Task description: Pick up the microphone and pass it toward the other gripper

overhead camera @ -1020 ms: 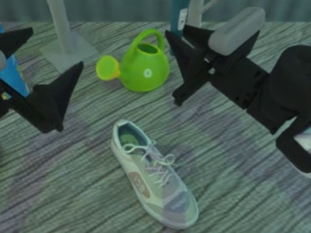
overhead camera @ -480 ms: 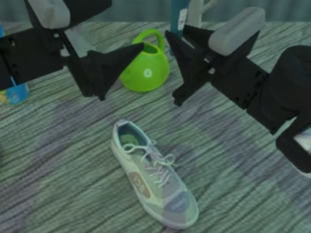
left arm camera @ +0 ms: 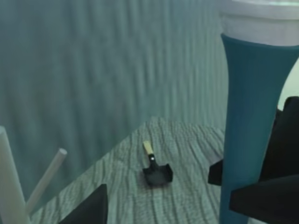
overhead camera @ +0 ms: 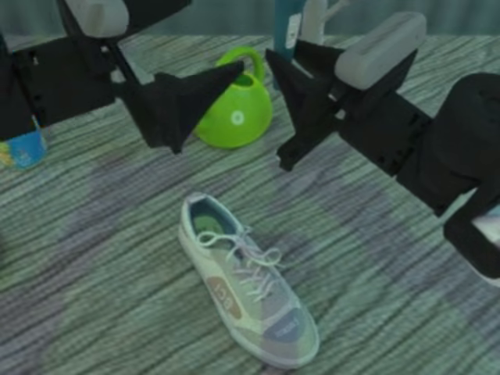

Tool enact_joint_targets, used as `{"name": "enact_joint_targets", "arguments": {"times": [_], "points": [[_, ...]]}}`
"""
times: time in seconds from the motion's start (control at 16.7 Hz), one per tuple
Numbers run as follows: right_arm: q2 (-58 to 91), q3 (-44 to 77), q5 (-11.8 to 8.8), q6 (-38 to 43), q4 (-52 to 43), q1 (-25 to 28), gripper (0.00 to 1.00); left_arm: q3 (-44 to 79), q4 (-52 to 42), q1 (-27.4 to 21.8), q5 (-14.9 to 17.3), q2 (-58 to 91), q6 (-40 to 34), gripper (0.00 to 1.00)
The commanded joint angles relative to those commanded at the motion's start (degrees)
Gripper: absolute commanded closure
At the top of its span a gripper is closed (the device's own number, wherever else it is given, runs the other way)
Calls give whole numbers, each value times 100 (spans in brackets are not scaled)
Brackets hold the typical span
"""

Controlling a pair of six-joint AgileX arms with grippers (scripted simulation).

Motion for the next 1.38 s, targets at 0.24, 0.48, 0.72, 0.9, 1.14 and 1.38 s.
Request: {"name": "enact_joint_targets", "arguments": {"times": [0.24, 0.48, 0.72, 0.9, 1.14, 1.38], "points": [[0, 0, 0, 0, 0, 0, 100, 646, 194, -545, -522, 813, -28, 0], [0, 0, 0, 0, 0, 0, 100, 1213, 357, -1047, -1012, 1521, -52, 0], [0, 0, 0, 0, 0, 0, 100, 1287, 377, -1115, -1080, 1611, -55, 0], [0, 0, 0, 0, 0, 0, 100, 1287, 377, -1115, -1080, 1611, -55, 15], [0, 0, 0, 0, 0, 0, 100, 1287, 377, -1115, -1080, 1611, -55, 45], [0, 0, 0, 0, 0, 0, 100, 1287, 377, -1115, -1080, 1611, -55, 75]]}}
